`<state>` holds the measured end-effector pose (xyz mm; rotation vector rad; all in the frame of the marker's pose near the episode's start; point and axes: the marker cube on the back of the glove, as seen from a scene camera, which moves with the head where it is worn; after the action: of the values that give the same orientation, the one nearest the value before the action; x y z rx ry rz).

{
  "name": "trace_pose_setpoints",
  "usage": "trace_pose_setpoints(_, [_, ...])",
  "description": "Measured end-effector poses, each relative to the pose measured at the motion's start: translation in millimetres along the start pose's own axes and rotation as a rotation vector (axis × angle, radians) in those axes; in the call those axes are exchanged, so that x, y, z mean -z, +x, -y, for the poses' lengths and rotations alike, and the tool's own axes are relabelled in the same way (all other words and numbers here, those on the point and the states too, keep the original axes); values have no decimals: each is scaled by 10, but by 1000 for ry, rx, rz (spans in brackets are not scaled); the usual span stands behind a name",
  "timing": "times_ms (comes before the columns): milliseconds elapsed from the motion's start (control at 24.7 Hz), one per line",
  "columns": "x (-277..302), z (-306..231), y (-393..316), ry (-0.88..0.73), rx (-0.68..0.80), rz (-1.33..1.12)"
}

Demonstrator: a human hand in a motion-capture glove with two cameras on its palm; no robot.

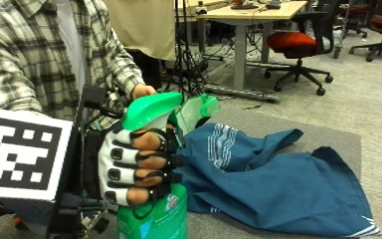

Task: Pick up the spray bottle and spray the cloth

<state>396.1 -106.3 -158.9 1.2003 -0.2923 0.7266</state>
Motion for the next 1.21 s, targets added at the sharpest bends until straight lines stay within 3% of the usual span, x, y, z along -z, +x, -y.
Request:
trace_pose_setpoints(567, [-183, -5, -617, -102, 208, -70])
trace_pose_setpoints(1214, [-877, -118, -1173, -426, 459, -275])
